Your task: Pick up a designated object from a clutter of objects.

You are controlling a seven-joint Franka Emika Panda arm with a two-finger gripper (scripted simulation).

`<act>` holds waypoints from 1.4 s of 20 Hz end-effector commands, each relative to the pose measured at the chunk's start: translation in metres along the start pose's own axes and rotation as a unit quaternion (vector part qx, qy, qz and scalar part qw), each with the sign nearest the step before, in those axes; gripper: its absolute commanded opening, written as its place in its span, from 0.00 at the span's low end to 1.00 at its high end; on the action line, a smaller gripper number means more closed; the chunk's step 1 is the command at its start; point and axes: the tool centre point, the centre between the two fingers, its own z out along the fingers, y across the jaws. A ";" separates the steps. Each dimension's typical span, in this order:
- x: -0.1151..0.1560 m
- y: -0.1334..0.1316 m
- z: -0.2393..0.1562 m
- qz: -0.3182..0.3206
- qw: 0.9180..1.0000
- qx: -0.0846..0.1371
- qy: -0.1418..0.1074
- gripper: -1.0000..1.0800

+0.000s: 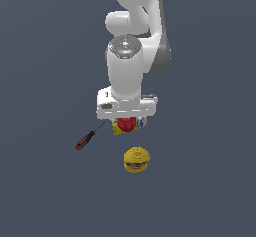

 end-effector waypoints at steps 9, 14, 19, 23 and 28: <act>-0.018 0.024 -0.121 0.000 1.000 0.000 0.002 0.00; -0.023 0.033 -0.165 0.000 1.000 0.000 0.002 0.00; -0.026 0.039 -0.196 0.000 1.000 0.000 0.002 0.00; -0.027 0.043 -0.211 0.000 1.000 0.000 0.002 0.00; -0.028 0.044 -0.217 0.000 1.000 0.000 0.002 0.00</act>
